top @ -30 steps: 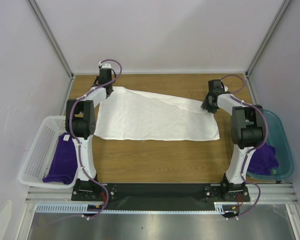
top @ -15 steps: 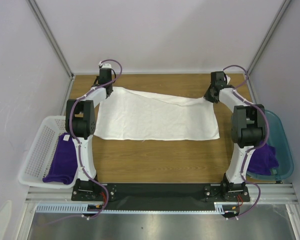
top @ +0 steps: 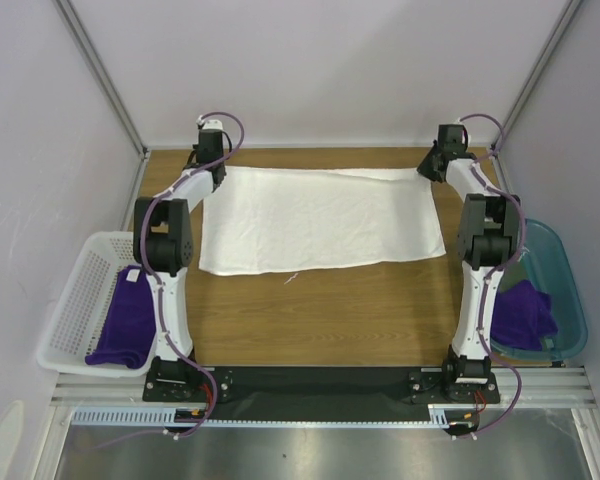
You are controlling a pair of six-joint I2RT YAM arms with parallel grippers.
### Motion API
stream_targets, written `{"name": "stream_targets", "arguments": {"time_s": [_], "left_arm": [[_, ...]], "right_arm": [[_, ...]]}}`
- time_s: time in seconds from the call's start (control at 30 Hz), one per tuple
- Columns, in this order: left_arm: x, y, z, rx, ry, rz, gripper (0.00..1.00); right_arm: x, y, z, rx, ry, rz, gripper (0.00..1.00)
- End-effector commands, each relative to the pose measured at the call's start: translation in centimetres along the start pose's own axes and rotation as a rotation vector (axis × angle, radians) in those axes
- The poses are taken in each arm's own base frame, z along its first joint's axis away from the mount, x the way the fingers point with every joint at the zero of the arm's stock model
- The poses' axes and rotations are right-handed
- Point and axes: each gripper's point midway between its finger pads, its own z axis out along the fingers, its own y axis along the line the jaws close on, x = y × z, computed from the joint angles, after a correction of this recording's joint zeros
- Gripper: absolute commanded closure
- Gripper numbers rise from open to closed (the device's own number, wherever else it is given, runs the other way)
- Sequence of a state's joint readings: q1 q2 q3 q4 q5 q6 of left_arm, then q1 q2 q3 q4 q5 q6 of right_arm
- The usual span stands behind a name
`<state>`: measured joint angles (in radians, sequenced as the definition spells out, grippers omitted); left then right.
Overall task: Fold and stack the towels
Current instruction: Flatten out the crumpled towel
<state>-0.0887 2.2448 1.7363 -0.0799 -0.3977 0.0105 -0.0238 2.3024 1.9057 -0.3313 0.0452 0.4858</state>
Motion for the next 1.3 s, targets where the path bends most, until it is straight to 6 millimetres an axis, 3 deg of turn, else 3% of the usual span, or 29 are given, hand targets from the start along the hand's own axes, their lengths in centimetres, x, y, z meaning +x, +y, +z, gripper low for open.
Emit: {"name": "stream_targets", "arguments": {"time_s": [0.0,0.1,0.3,0.33,0.43,0.47,0.5,0.57,0.67,0.7,0.73,0.77,0.8,0.83,0.87,0.97,1.0,1.1,1.13,1.2,1.23,1.27], "left_arm": [[-2.3,1.2,0.9,-0.044,-0.059,-0.017,1.00],[-3.2,1.3,1.2,-0.053,-0.081,-0.023,1.00],[-4.1,1.0,2.9,-0.073,-0.083,-0.007,0.99],[-5.2,1.1,2.9,-0.074,-0.103,-0.015,0.97],[-5.8,0.9,3.3,-0.074,-0.116,-0.026,0.74],[-5.9,0.8,3.4,-0.073,-0.120,-0.028,0.49],[-6.1,0.9,3.3,-0.071,-0.119,-0.028,0.38],[-7.6,0.9,2.6,-0.059,-0.138,-0.039,0.28],[-8.5,0.7,1.2,-0.017,-0.129,-0.065,0.22],[-9.8,0.7,-0.4,0.015,-0.143,-0.069,0.21],[-9.6,0.5,-1.1,0.035,-0.131,-0.090,0.20],[-9.8,0.2,-2.0,0.058,-0.130,-0.111,0.19],[-11.8,0.6,-4.6,0.083,-0.166,-0.134,0.19],[-10.3,-0.2,-5.2,0.129,-0.136,-0.130,0.18],[-10.2,-0.8,-6.2,0.159,-0.134,-0.158,0.16],[-9.1,-1.5,-10.0,0.225,-0.124,-0.222,0.12],[-8.4,-1.7,-10.7,0.235,-0.113,-0.240,0.11],[-5.2,-2.7,-12.8,0.274,-0.057,-0.282,0.09],[-2.8,-3.0,-13.0,0.271,-0.010,-0.298,0.09],[-1.5,-3.4,-14.5,0.298,0.024,-0.321,0.10],[1.0,-3.8,-14.7,0.308,0.077,-0.338,0.11],[1.3,-4.2,-15.9,0.333,0.075,-0.351,0.12]], "right_arm": [[-1.7,-0.3,1.3,-0.057,0.000,0.058,1.00],[-2.6,-0.2,1.8,-0.100,-0.015,0.084,1.00],[-4.3,2.0,2.7,-0.215,-0.045,0.061,0.90],[-4.9,2.8,2.8,-0.246,-0.058,0.056,0.88],[-6.1,4.1,2.9,-0.293,-0.086,0.072,0.63],[-6.4,4.4,2.8,-0.305,-0.096,0.076,0.45],[-6.7,4.7,2.7,-0.319,-0.102,0.096,0.38],[-7.7,5.9,2.0,-0.374,-0.130,0.101,0.21],[-8.3,7.7,0.1,-0.441,-0.127,0.085,0.15],[-7.8,8.3,-0.4,-0.444,-0.117,0.074,0.14],[-7.1,8.3,-0.7,-0.432,-0.105,0.043,0.13],[-8.0,9.0,-2.5,-0.436,-0.128,0.021,0.13],[-6.5,8.1,-2.2,-0.382,-0.107,0.011,0.12],[-5.5,8.6,-2.9,-0.365,-0.092,-0.007,0.12],[-4.8,8.4,-3.3,-0.342,-0.088,-0.029,0.11],[-2.5,6.4,-5.1,-0.269,-0.063,-0.027,0.11],[-0.2,6.6,-6.2,-0.263,-0.034,-0.037,0.11],[2.3,5.9,-7.5,-0.253,-0.005,-0.031,0.10],[3.8,5.2,-8.1,-0.243,0.019,-0.033,0.11],[5.6,4.5,-8.5,-0.225,0.051,-0.045,0.11],[5.8,4.4,-9.2,-0.216,0.051,-0.049,0.11],[7.6,3.3,-9.0,-0.185,0.080,-0.055,0.11]]}}
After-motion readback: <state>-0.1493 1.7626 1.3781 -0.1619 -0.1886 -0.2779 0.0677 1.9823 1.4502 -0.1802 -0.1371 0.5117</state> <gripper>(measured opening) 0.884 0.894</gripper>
